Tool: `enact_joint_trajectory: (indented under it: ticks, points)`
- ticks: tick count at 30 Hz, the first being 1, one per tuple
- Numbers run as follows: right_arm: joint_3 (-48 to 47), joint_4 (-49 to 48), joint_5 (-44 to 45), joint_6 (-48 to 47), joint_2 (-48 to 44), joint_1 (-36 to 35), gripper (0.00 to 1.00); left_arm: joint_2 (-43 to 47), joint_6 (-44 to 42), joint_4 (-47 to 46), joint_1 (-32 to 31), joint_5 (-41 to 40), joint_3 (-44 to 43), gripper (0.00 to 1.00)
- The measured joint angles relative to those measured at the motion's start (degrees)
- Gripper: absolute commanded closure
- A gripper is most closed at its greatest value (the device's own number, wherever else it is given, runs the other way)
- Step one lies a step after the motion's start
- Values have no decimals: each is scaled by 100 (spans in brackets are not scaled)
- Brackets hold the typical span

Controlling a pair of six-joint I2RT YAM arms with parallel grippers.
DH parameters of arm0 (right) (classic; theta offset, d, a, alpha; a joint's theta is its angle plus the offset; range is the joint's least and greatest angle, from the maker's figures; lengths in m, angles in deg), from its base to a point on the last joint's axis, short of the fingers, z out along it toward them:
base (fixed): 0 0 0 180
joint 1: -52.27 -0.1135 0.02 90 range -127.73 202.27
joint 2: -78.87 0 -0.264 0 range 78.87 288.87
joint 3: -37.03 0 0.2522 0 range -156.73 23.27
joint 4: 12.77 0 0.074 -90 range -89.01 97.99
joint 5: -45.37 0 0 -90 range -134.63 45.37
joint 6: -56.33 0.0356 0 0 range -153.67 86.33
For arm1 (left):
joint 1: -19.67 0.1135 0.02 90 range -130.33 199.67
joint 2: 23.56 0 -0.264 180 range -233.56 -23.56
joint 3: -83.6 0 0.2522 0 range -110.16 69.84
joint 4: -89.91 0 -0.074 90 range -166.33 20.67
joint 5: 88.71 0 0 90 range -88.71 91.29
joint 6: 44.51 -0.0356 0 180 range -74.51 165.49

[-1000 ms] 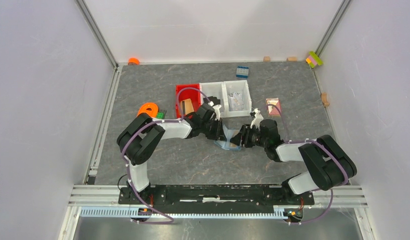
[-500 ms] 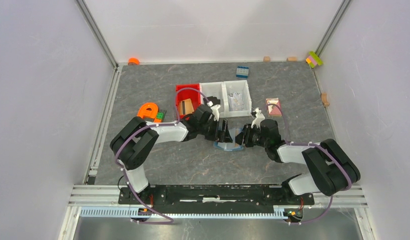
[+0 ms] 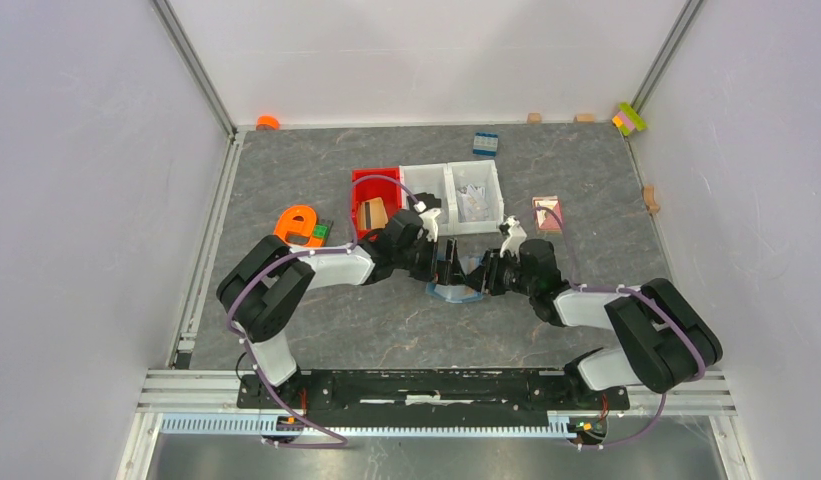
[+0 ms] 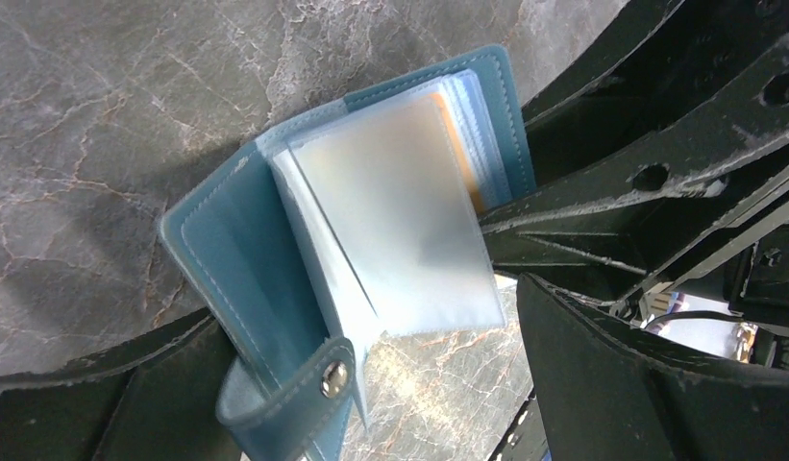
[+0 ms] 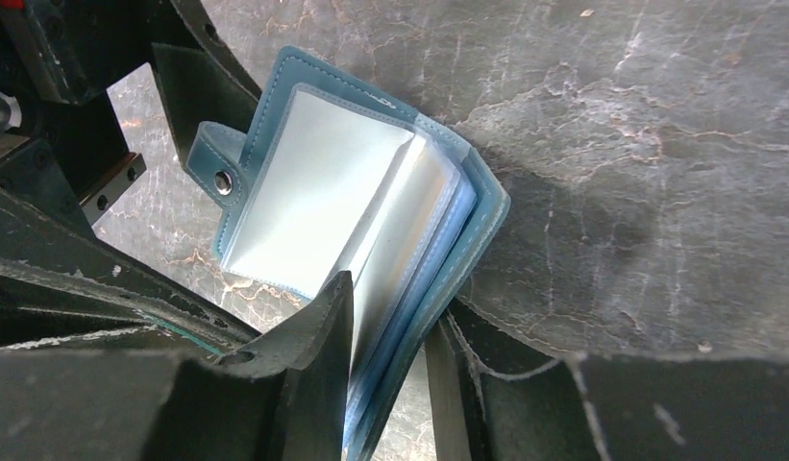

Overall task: Take the credit cards out of the card holder
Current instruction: Remove the credit card from the card holder.

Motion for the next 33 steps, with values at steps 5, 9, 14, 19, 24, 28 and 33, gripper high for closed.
enact_joint_trajectory:
  ticks: [5, 9, 14, 19, 24, 28, 33]
  points:
    - [-2, 9, 0, -107, 0, -160, 74, 0, 2, -35, 0, 79, 0, 0]
    - [-59, 11, 0, -155, -13, -271, 78, 0, 0, -35, 0, 83, -2, 0]
    - [-101, 92, 68, -262, -133, -372, 79, 0, 0, 39, 0, 46, -2, 2]
    - [-101, 304, 304, -400, -343, -422, 81, 15, 0, 219, -2, -251, -2, 12]
    - [-101, 570, 732, -551, -702, -468, 81, 131, -2, 540, 28, -769, -2, 15]
    - [-98, 800, 1189, -614, -1058, -468, 82, 254, 0, 743, 114, -1141, 2, 13]
    - [-96, 1086, 1810, -621, -1300, -468, 84, 581, 0, 737, 219, -1346, 157, 9]
